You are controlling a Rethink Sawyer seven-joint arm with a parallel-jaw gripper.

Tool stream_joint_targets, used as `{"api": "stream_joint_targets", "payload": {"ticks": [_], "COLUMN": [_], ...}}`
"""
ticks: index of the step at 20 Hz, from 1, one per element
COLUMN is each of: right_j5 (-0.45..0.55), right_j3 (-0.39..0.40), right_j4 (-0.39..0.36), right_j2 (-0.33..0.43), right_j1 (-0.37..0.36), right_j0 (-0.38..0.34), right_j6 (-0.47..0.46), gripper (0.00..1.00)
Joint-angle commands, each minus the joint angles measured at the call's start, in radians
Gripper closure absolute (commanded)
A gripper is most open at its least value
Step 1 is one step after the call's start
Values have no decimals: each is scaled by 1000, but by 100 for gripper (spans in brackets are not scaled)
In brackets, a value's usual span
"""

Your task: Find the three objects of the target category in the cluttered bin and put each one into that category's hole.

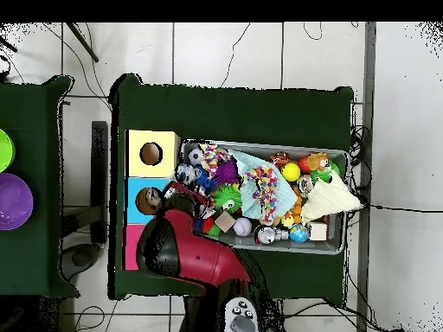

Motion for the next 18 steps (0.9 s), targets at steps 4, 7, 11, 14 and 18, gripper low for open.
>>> {"api": "stream_joint_targets", "payload": {"ticks": [4,7,11,14,18], "right_j5": [-32,-38,-14,-10,-33], "right_j3": [122,127,136,141,142], "right_j4": [10,12,23,17,-4], "right_j2": [-61,-80,-111,-125,-115], "right_j1": [-65,-82,-125,-142,-138], "right_j0": [86,112,149,156,139], "right_j6": [204,203,196,193,199], "gripper": [100,100,100,100,100]}}
